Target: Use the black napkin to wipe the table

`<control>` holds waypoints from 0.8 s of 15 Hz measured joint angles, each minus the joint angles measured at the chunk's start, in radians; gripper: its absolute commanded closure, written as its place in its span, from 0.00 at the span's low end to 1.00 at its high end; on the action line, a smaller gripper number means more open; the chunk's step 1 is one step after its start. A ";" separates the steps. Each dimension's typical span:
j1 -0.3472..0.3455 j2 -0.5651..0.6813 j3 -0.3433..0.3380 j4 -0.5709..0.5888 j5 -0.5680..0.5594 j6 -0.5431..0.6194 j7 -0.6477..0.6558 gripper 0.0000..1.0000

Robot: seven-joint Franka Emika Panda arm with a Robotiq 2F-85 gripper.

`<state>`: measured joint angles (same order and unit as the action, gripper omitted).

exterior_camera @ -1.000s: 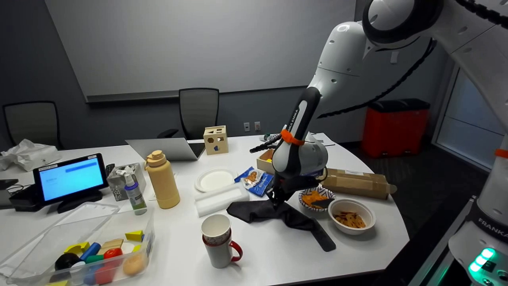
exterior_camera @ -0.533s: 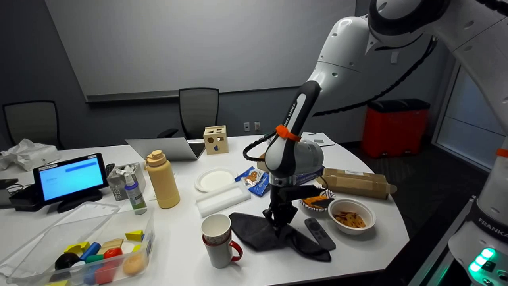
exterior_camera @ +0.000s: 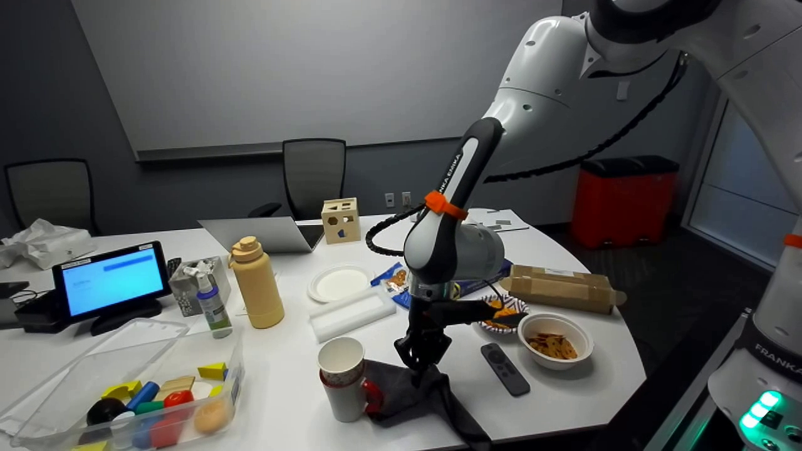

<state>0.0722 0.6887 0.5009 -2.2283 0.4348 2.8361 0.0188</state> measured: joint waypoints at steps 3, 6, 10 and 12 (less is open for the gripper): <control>0.018 0.025 -0.013 0.011 -0.029 0.154 -0.023 0.98; 0.027 0.056 -0.037 0.032 -0.086 0.267 -0.023 0.98; 0.027 0.077 -0.096 0.053 -0.144 0.356 -0.008 0.98; 0.027 0.076 -0.135 0.056 -0.157 0.376 0.003 0.98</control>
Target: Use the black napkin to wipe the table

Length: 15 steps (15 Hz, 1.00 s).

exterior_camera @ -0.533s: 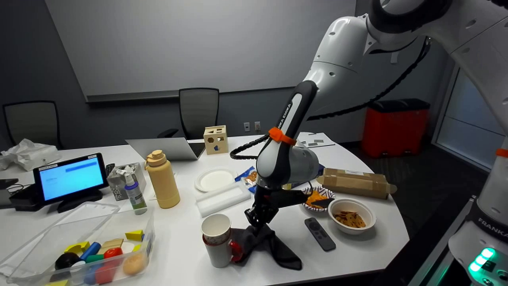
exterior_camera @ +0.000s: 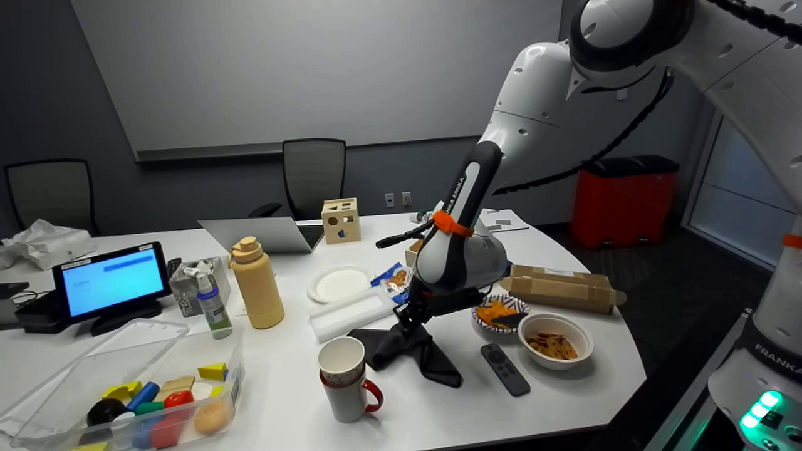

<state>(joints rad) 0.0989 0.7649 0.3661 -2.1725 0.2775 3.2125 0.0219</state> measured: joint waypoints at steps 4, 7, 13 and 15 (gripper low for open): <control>0.000 -0.009 -0.063 -0.002 -0.003 -0.049 0.051 0.98; -0.003 -0.034 -0.063 -0.007 0.001 -0.224 0.108 0.98; -0.013 -0.121 0.003 0.004 0.090 -0.587 0.155 0.98; -0.004 -0.170 0.004 0.006 0.117 -0.582 0.163 0.98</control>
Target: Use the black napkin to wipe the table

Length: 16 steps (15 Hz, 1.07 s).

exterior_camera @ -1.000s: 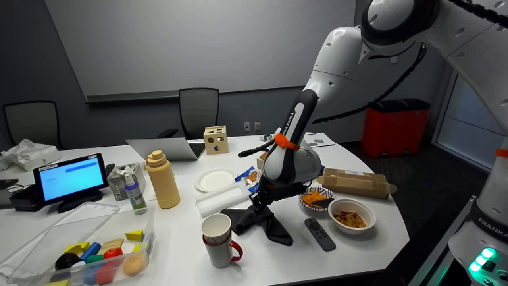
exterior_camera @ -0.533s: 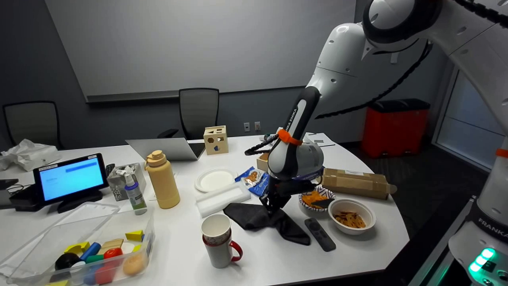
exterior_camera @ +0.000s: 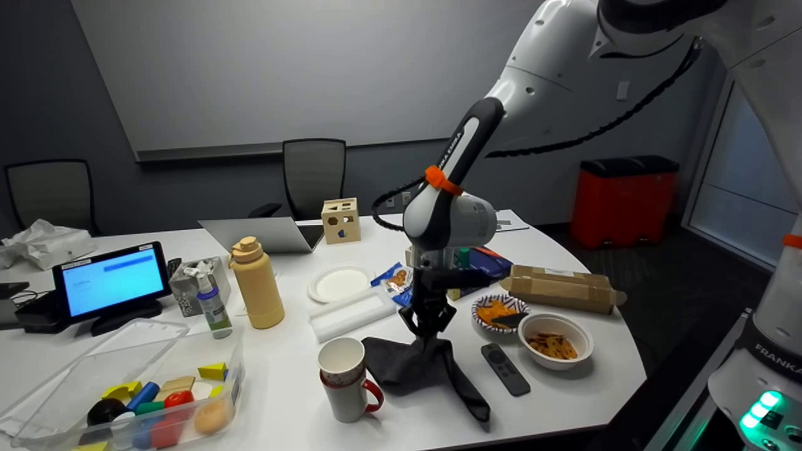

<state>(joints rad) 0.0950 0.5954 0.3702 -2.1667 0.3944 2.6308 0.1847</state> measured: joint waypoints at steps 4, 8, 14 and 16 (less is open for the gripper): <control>0.034 -0.119 0.002 -0.006 0.031 0.107 0.003 0.98; 0.109 -0.175 0.004 -0.015 0.030 0.324 0.005 0.98; 0.172 -0.129 -0.019 -0.016 -0.004 0.505 0.007 0.53; 0.171 -0.109 -0.018 -0.016 -0.004 0.524 0.011 0.37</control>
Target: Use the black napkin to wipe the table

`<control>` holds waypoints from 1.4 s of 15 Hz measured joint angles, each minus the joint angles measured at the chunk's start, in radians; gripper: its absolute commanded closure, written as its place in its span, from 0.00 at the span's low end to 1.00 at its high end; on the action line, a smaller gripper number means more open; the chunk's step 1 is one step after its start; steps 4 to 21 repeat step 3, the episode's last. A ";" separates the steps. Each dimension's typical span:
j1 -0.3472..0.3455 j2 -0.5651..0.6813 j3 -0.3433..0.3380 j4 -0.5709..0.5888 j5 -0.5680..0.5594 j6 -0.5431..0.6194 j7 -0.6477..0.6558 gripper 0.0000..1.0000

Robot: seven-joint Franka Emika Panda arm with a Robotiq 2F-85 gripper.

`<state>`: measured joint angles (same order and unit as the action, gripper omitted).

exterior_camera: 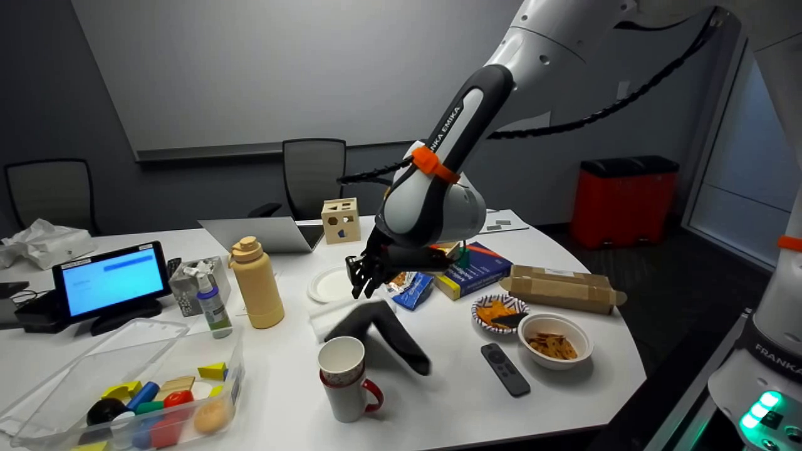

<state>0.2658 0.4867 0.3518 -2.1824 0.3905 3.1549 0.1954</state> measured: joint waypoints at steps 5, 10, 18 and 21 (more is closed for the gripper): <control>-0.006 0.007 0.001 0.000 0.000 0.002 0.011 0.15; -0.006 0.007 0.001 0.000 0.000 0.002 0.011 0.15; -0.006 0.007 0.001 0.000 0.000 0.002 0.011 0.15; -0.006 0.007 0.001 0.000 0.000 0.002 0.011 0.15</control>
